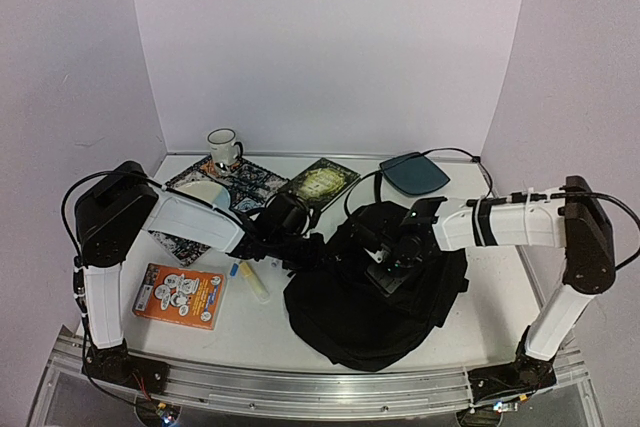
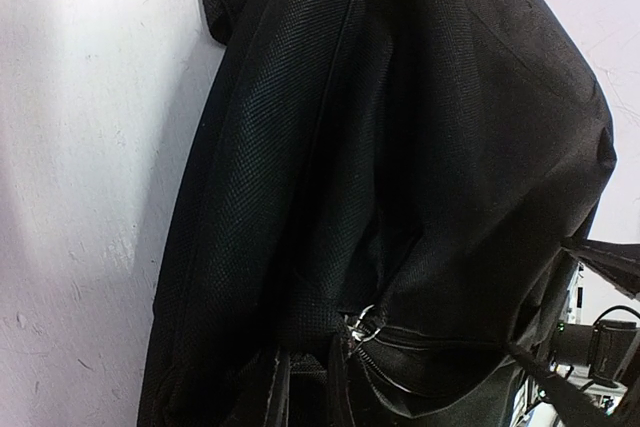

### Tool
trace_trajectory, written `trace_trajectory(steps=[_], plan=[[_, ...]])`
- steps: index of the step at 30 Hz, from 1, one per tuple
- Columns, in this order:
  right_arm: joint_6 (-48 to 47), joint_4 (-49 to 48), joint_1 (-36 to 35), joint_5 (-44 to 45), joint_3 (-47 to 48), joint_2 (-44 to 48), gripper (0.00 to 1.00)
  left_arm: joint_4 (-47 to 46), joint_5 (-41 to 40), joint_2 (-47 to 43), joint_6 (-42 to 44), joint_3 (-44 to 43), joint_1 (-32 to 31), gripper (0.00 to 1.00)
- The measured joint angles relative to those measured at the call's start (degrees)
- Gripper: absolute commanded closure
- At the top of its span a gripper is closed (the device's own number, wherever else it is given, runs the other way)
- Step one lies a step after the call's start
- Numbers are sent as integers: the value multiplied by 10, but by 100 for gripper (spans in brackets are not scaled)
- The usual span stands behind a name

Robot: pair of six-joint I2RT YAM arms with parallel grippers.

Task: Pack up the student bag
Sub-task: Pick up the lower front pocket of the student bag.

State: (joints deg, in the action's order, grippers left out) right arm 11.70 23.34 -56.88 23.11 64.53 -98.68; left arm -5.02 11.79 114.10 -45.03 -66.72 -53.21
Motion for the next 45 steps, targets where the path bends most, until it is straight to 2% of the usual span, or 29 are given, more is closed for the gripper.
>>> trace_trajectory(steps=[12,26,29,34,38,43,45], plan=[[-5,10,-13,5,15,-13,27,0,0,0,1,0,0,89],[-7,19,-26,91,31,-89,33,0,0,0,1,0,0,89],[-11,22,-32,114,39,-103,39,0,0,0,1,0,0,89],[-10,22,-39,145,42,-115,60,0,0,0,1,0,0,90],[-6,22,-42,163,44,-113,73,0,0,0,2,0,0,90],[0,23,-43,171,44,-84,99,0,-8,0,7,0,0,90],[1,23,-43,173,46,-65,100,0,-13,0,12,0,0,90]])
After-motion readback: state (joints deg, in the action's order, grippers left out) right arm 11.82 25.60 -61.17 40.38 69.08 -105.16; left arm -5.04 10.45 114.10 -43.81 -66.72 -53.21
